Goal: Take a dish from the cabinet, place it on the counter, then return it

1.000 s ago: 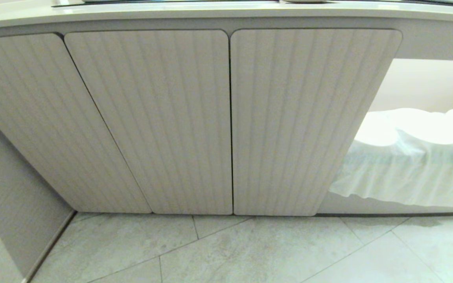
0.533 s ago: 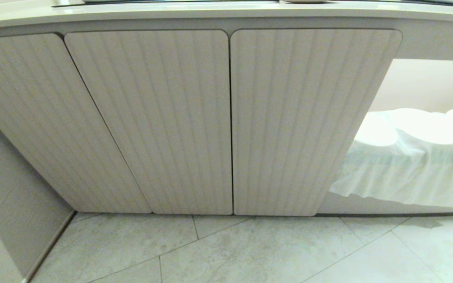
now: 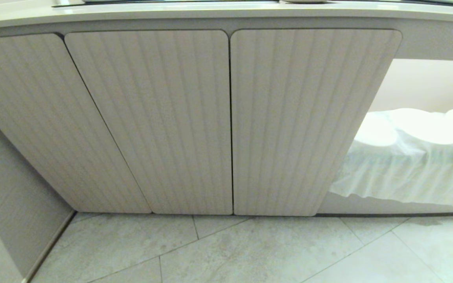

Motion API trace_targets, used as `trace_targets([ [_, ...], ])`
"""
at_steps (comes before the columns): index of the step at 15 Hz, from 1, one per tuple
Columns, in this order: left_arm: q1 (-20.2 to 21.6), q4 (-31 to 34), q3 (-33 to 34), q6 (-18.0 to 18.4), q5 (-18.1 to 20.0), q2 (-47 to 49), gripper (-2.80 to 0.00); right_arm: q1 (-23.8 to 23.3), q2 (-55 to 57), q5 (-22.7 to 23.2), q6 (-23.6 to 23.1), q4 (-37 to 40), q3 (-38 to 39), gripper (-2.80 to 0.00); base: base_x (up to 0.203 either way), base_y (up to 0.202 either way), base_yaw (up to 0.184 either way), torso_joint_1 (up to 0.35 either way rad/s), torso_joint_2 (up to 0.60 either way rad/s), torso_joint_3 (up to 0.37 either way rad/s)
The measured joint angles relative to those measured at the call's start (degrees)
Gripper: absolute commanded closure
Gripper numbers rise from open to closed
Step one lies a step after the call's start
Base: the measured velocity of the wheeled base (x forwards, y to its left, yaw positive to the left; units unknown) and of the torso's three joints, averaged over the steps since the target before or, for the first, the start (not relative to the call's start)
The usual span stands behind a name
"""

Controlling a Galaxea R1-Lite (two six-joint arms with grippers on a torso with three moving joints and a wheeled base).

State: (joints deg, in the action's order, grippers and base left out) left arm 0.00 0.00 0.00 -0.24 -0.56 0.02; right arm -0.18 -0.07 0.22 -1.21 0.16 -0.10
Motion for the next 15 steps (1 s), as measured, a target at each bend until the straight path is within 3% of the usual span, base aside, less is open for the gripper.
trace_targets([
  [15,0.00,0.00,0.00,0.01,0.04,0.00,0.00,-0.06,-0.01,0.19,-2.95,0.07,0.05,0.00,0.000,0.000,0.000,0.000,0.00,0.000],
])
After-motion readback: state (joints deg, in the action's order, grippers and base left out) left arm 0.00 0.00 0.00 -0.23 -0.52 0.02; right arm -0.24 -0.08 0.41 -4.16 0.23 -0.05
